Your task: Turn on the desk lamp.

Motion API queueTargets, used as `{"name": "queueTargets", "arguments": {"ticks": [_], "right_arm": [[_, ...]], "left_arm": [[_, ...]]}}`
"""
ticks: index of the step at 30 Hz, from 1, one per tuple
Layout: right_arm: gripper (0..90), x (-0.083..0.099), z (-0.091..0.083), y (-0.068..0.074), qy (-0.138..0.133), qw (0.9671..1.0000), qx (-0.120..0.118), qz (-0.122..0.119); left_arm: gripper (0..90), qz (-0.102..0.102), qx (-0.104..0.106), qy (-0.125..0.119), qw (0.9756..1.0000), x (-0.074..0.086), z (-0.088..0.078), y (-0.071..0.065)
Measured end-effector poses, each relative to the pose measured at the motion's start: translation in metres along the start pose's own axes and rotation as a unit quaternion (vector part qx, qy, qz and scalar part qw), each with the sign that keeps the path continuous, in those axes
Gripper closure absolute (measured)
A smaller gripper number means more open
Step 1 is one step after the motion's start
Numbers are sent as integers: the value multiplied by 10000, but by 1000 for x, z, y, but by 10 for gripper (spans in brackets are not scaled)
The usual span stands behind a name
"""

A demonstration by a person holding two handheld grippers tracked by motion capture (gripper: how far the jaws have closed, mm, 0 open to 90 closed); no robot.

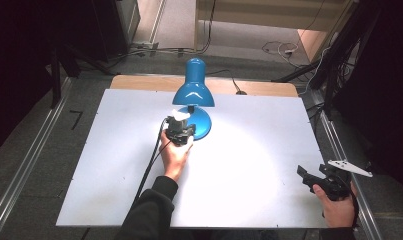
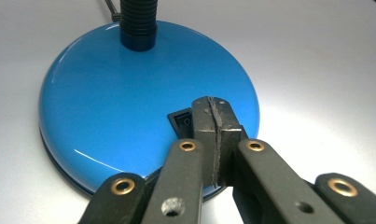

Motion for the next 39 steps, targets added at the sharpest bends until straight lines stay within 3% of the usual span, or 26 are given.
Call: {"name": "queueTargets", "arguments": {"ticks": [2, 6, 11, 24, 39], "right_arm": [[130, 0, 0, 0, -9, 10000, -15, -3], [130, 0, 0, 0, 1, 10000, 0, 30], [130, 0, 0, -1, 6, 10000, 2, 22], [130, 0, 0, 0, 0, 10000, -1, 1], [130, 0, 0, 0, 12, 10000, 16, 8]], "left_arm": [[900, -170, 60, -35, 9998, 0, 0, 0], [900, -152, 7, -24, 9999, -1, -1, 3], [900, -209, 154, -234, 9994, -10, -12, 1], [784, -285, 313, -335, 9985, -17, -25, 0], [532, -277, 447, -302, 9982, -15, -32, -2]]}}
Point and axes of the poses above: each handheld gripper's, and its own axes: z roughly forward along the jaws, x roughly out of its underside, y roughly to its left, the point moved 10 cm from there along z, roughly forward along the jaws, and after that the axes turned 12 degrees about -y, right-handed, at the moved point
